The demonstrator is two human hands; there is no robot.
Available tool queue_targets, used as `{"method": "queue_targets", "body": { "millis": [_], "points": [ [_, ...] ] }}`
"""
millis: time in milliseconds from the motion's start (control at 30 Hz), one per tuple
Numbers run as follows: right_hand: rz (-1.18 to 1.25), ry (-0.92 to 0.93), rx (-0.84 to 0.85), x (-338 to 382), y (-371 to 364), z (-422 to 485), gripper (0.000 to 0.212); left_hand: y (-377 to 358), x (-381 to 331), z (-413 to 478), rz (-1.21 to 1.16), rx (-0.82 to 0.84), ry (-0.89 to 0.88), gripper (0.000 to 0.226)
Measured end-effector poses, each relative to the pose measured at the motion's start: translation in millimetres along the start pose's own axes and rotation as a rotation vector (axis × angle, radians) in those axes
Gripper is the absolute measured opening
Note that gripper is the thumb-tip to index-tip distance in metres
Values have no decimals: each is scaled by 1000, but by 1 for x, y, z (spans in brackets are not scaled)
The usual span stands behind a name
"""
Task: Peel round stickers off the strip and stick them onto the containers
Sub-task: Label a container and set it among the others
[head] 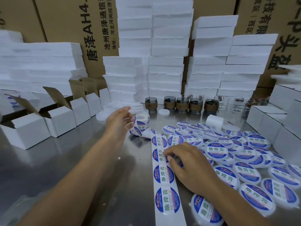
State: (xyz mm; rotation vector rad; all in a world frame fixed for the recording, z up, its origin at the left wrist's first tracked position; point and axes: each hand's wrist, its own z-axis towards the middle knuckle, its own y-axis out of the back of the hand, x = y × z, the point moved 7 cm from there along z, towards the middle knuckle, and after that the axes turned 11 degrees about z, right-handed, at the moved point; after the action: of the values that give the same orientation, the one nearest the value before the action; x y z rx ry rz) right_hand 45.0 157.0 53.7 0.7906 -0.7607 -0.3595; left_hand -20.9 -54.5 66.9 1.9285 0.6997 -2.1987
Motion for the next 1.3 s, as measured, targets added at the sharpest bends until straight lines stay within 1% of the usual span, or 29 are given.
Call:
{"method": "queue_targets", "body": {
  "millis": [67, 133, 233, 300, 400, 467, 567, 633, 700, 800, 867, 933, 967, 1033, 1100, 1167, 1300],
  "points": [
    [-68, 40, 36, 1, -3, 1, 20, 23, -4, 27, 264, -109, -36, 11],
    [-121, 61, 53, 1, -6, 2, 23, 44, -6, 52, 565, -217, -105, 16],
    [-156, 62, 35, 0, -4, 5, 28, 67, -6, 90, 931, -298, -192, 23],
    [-179, 51, 32, 1, -3, 7, 29, 77, -4, 117, 1086, -299, -201, 33],
    [-221, 36, 10, 3, 2, 10, 14, 86, 0, 147, 1307, -339, -160, 43],
    [-191, 43, 5, 3, 2, 12, 11, 88, 8, 160, 1460, -332, -109, 47],
    [-190, 52, 18, 2, 0, 11, 14, 86, 25, 168, 1667, -271, -30, 52],
    [-199, 48, 3, 1, 1, 13, 22, 85, 29, 168, 1734, -280, -23, 49],
    [-212, 37, -3, -1, 1, 14, 25, 83, 28, 167, 1770, -286, -24, 46],
    [-218, 32, -4, -2, 0, 15, 26, 83, 25, 164, 1785, -276, 34, 41],
    [-211, 28, -4, -2, 1, 14, 23, 86, 21, 161, 1710, -300, 72, 52],
    [-194, 21, -7, -3, 1, 12, 17, 90, 19, 157, 1576, -307, 85, 65],
    [-186, 12, -2, -4, 0, 12, 17, 91, 20, 157, 1491, -291, 91, 66],
    [-172, -2, 17, -9, -2, 11, 24, 89, 19, 154, 1320, -240, 87, 57],
    [-132, 11, 30, -12, -4, 8, 30, 81, 12, 145, 1188, -200, 33, 40],
    [-118, 33, 4, -12, -3, 6, 30, 67, 5, 128, 1067, -136, -25, 29],
    [-134, 38, -9, -11, -3, 6, 27, 25, -9, 68, 760, 73, -97, 29]
  ]
}}
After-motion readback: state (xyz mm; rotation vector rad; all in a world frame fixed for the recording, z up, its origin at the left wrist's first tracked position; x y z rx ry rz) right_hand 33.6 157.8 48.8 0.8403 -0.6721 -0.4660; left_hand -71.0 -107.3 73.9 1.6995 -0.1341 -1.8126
